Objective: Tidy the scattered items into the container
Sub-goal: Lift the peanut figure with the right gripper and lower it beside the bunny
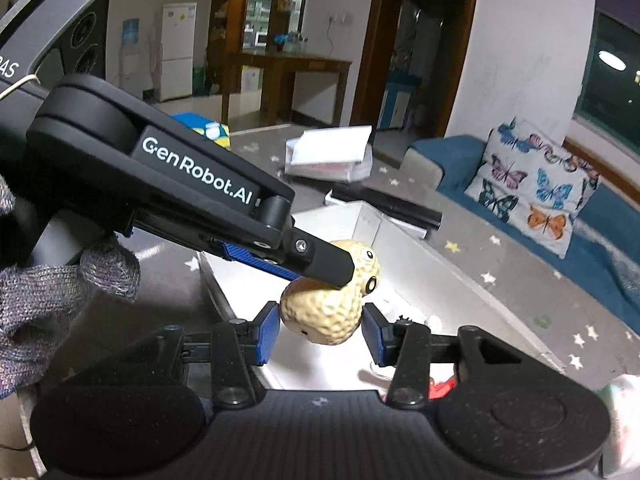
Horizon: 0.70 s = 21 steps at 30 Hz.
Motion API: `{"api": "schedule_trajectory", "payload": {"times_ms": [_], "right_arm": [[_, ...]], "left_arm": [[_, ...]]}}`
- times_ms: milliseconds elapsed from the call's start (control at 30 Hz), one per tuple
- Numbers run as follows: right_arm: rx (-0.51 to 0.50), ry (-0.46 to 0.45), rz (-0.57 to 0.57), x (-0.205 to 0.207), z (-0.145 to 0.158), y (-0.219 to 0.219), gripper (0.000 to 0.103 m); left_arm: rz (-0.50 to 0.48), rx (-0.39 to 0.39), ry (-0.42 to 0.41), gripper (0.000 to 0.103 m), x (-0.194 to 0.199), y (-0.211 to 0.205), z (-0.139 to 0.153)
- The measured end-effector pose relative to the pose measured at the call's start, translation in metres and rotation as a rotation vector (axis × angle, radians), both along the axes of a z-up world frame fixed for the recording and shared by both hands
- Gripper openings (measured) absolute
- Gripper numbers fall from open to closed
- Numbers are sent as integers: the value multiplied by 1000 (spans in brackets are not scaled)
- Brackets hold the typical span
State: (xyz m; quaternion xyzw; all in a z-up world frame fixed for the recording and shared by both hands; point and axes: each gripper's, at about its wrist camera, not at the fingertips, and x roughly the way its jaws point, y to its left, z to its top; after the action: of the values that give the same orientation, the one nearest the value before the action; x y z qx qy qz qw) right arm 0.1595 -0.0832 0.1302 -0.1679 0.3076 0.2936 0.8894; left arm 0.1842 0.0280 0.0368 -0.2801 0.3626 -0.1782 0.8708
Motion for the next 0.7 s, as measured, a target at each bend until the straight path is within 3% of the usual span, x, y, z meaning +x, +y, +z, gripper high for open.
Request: {"api": "schedule_trajectory", "payload": {"times_ms": [367,700], "right_arm": [[-2,132,51,41,-23,-11,45],[-5,257,95,69,-44,-17,45]], "left_arm": [[12,-30,116,30,32,1,-25],[11,22,188,30,48,-6,-39]]}}
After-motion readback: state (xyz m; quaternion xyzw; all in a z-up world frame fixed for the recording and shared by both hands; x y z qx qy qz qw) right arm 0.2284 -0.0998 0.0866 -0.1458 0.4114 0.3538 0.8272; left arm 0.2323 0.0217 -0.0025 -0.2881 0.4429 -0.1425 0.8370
